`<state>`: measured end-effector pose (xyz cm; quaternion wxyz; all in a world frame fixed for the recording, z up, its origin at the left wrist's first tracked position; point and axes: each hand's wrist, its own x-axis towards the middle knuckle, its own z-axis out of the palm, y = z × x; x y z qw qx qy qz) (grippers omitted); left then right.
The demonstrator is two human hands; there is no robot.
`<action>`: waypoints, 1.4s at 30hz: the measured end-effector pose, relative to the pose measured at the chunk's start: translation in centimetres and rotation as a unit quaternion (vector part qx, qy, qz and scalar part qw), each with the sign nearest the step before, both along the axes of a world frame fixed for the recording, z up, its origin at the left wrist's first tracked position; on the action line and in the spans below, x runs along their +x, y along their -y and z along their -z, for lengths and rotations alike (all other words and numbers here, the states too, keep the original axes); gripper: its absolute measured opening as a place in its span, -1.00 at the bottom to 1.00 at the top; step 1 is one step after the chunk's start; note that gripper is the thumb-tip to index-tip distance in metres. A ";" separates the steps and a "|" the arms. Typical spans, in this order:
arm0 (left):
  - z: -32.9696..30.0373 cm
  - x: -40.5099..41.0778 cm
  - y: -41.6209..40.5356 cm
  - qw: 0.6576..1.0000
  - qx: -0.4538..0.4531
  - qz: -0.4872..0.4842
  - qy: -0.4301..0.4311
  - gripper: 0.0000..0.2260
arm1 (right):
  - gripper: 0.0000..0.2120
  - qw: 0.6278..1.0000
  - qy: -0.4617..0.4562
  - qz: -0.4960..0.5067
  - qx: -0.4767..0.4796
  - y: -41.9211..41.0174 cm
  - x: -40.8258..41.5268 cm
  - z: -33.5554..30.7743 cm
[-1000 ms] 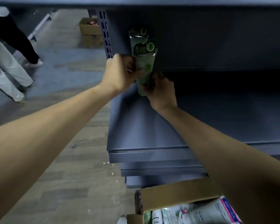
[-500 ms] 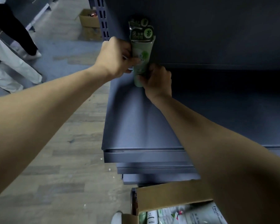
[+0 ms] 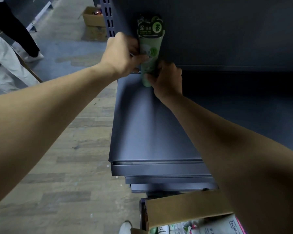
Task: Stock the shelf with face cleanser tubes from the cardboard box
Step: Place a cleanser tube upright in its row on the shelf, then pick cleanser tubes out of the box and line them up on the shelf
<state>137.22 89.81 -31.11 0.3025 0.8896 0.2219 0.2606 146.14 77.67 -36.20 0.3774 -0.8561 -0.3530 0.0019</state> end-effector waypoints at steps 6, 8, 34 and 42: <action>0.1 0.2 -0.5 1.000 0.004 0.004 -0.007 -0.72 | -0.69 1.000 0.002 0.004 -0.004 -0.1 0.0 -0.1; 0.0 0.1 -0.4 1.000 0.008 0.006 -0.010 -0.71 | -0.70 1.000 0.004 0.008 -0.003 -0.1 0.0 -0.1; 1.0 -8.7 13.0 0.982 0.064 0.083 -0.155 -0.70 | -0.59 0.992 -0.030 -0.067 -0.106 15.6 -5.7 -3.8; 0.7 -10.2 21.2 0.977 0.042 0.092 -0.185 -0.69 | -0.60 0.992 -0.030 -0.060 -0.109 25.7 -6.9 -4.7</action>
